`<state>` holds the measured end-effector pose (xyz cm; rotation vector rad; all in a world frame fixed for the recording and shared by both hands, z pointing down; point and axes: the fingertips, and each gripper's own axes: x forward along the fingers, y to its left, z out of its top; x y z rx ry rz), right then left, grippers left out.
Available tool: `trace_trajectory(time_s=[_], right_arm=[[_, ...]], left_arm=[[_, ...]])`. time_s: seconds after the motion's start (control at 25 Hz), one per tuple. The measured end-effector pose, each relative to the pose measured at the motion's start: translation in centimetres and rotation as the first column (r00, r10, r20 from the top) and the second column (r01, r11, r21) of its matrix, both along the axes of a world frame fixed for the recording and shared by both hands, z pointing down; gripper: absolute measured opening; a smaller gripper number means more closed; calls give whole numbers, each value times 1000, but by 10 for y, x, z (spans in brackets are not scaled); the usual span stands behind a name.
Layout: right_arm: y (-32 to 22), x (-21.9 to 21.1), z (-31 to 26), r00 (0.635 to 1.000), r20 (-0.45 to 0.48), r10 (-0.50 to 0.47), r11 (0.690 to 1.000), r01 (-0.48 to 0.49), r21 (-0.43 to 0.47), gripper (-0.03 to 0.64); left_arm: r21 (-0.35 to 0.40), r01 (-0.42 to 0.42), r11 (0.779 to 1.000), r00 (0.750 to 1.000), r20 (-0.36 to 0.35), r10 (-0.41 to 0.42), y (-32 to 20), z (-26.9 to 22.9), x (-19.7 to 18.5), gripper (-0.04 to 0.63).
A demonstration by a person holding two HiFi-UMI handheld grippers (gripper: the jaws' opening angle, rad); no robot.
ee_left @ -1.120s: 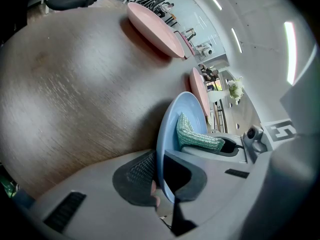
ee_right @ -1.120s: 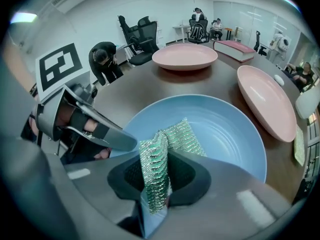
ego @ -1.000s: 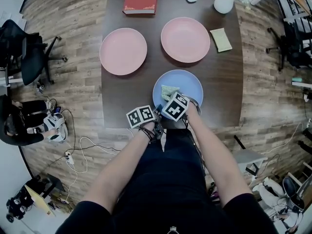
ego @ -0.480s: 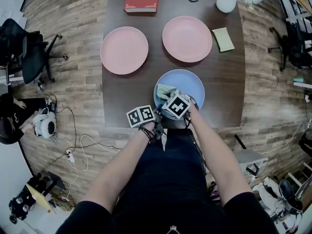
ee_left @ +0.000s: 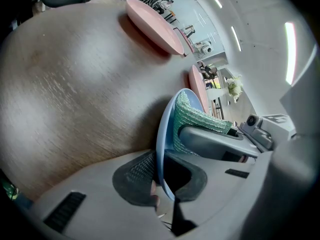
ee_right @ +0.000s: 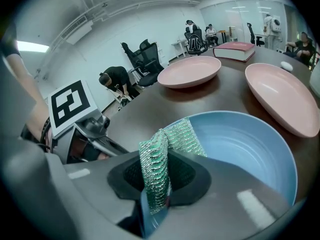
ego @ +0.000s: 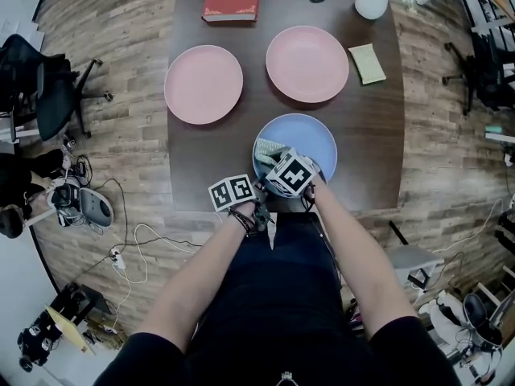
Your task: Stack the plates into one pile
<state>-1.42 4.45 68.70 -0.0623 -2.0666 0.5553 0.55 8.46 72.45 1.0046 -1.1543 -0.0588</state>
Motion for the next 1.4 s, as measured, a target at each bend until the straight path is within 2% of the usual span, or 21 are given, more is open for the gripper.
trace_trajectory(time_s=[0.68,1.4], right_arm=[[7,-11,0,996,-86,-12,1000,14,28,83],[1,12,7,987,-159,-7,997,19,74,83]], left_arm=[[-20,32,999,999,-9,-32,1,0,-1,15],[-28,66,997,998,-6,-66,1,1,-4,15]])
